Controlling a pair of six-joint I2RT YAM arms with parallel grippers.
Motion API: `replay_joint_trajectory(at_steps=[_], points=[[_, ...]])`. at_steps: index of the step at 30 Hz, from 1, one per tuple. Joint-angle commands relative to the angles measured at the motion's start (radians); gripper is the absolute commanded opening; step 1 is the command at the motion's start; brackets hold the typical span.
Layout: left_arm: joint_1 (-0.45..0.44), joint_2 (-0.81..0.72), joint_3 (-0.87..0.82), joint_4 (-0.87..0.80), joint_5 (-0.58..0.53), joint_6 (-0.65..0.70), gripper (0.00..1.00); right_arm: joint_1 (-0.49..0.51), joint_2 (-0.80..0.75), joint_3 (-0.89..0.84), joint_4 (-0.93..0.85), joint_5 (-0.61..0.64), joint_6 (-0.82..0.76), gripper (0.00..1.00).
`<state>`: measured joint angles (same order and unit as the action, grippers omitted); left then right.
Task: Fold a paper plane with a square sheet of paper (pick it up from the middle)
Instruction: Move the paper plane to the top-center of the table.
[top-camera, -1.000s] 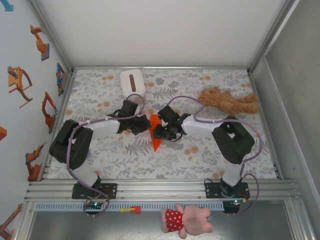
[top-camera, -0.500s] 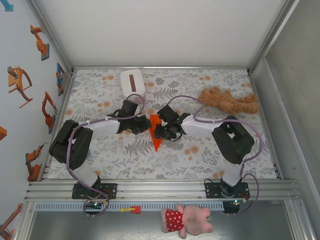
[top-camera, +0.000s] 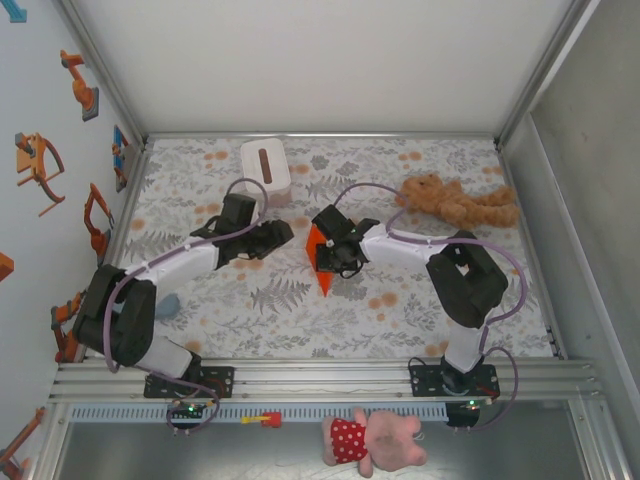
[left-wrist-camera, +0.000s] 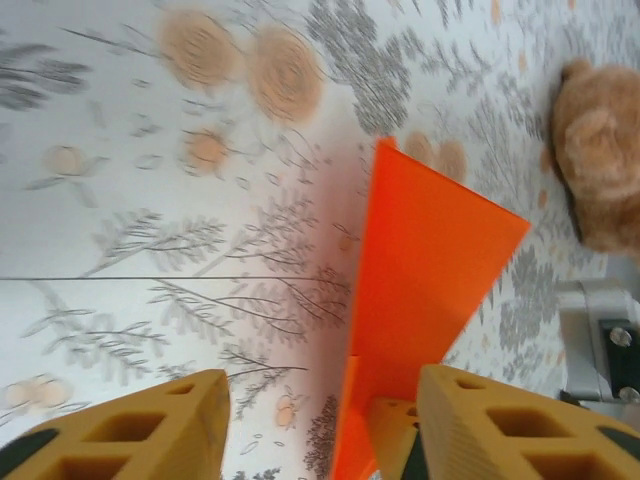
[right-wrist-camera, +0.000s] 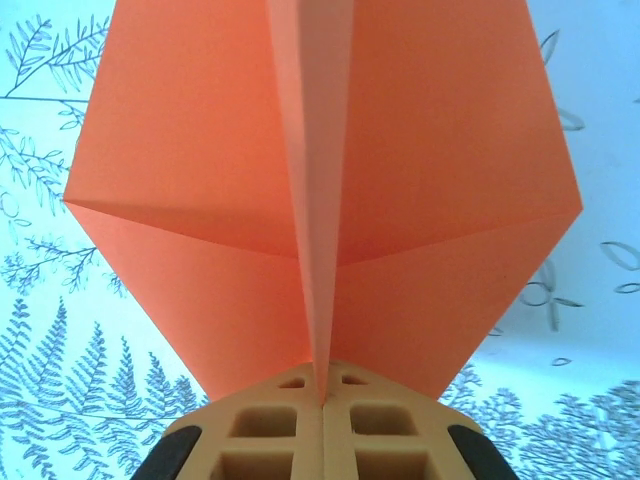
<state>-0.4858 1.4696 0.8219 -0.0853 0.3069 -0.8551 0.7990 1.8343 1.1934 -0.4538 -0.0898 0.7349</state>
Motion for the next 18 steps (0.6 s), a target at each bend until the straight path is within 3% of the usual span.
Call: replay_joint_trajectory(at_steps=[1, 6, 11, 18], points=[[0.033, -0.066, -0.028, -0.116, -0.082, 0.032, 0.63, -0.021, -0.023, 0.058, -0.108, 0.08, -0.092, 0.01], [0.076, -0.127, -0.033, -0.256, -0.195, 0.077, 0.86, -0.092, 0.045, 0.182, -0.219, 0.099, -0.225, 0.0], [0.098, -0.167, -0.043, -0.327, -0.262, 0.109, 0.98, -0.179, 0.13, 0.313, -0.273, 0.09, -0.297, 0.0], [0.107, -0.19, -0.053, -0.346, -0.275, 0.118, 0.96, -0.244, 0.26, 0.461, -0.322, 0.075, -0.359, 0.0]])
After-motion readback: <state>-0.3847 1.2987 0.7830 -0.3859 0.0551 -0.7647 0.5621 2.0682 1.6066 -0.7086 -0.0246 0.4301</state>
